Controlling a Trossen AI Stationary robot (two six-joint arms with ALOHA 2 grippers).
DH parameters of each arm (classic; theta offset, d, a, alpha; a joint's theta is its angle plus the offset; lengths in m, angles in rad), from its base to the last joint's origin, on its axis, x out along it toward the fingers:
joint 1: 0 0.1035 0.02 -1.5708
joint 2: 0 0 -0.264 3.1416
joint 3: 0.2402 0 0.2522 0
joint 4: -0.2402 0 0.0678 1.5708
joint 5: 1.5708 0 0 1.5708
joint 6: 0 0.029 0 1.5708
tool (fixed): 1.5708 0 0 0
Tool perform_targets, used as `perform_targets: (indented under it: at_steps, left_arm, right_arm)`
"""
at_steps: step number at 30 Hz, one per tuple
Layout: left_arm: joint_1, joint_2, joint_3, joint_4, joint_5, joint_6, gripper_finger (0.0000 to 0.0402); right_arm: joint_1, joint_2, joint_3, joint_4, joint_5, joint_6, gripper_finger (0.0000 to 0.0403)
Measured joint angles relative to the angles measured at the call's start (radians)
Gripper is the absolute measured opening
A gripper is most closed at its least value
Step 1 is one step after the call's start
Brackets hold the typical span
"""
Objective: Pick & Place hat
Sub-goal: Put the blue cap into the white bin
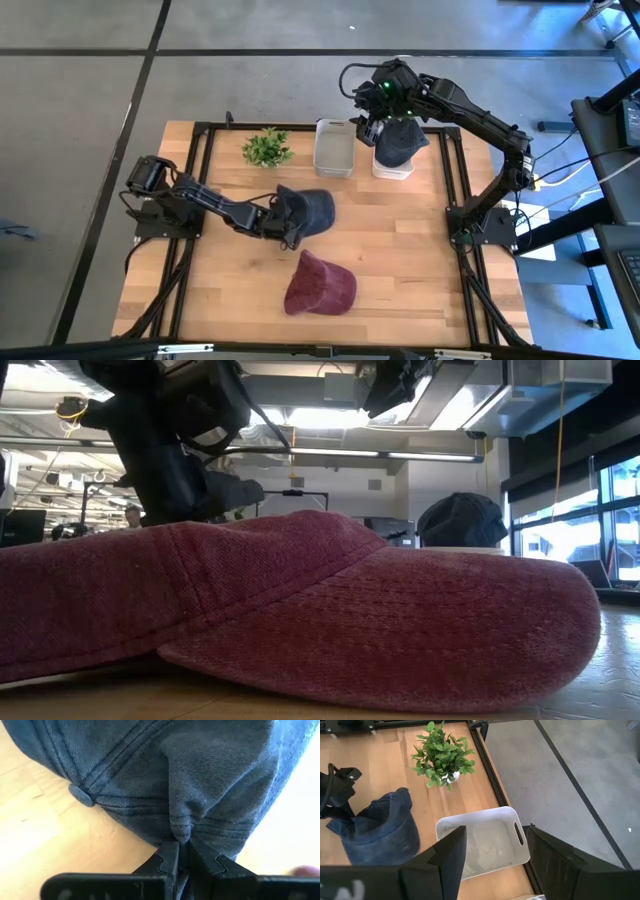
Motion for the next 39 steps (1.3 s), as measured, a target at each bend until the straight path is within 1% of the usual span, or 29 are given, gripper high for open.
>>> perform_targets:
  at_steps: [3, 8, 10, 13, 17, 20, 25, 29, 32, 36, 39]
  left_arm:
    - [-0.001, -0.039, -0.001, 0.002, 0.007, 0.065, 0.0022]
    - [0.0, -0.112, -0.001, 0.009, 0.005, 0.204, 0.0022]
    - [0.0, -0.147, -0.001, 0.016, 0.015, 0.285, 0.0022]
    - [0.0, -0.2, 0.0, 0.025, 0.019, 0.431, 0.0022]
    - [0.0, -0.275, 0.001, 0.039, 0.02, 0.615, 0.0022]
    - [0.0, -0.326, 0.002, 0.081, 0.016, 0.753, 0.0022]
    - [0.0, -0.396, 0.002, 0.182, 0.018, 1.062, 0.0022]
    - [0.0, -0.434, 0.002, 0.27, 0.093, 1.31, 0.0022]
    - [0.0, -0.452, 0.002, 0.327, 0.163, 1.429, 0.0022]
    - [0.0, -0.469, 0.003, 0.37, 0.221, 1.534, 0.0022]
    - [0.0, -0.47, 0.003, 0.395, 0.25, 1.586, 0.0022]
  right_arm:
    - [0.0, 0.0, 0.0, 0.0, -0.05, 0.0, 0.021]
    - [0.0, 0.0, 0.0, 0.0, -0.222, -0.002, 0.021]
    - [0.0, 0.001, 0.0, 0.0, -0.295, -0.011, 0.021]
    - [0.0, 0.005, 0.0, -0.001, -0.402, -0.066, 0.021]
    - [0.018, 0.024, 0.0, 0.006, -0.513, -0.134, 0.021]
    - [0.046, 0.055, 0.0, 0.017, -0.547, -0.177, 0.021]
    - [0.098, 0.123, 0.0, 0.043, -0.549, -0.244, 0.021]
    - [0.131, 0.168, 0.0, 0.071, -0.565, -0.26, 0.021]
    - [0.149, 0.195, 0.0, 0.078, -0.61, -0.291, 0.021]
    - [0.16, 0.217, 0.0, 0.104, -0.717, -0.295, 0.021]
    - [0.16, 0.229, 0.0, 0.147, -0.845, -0.257, 0.021]
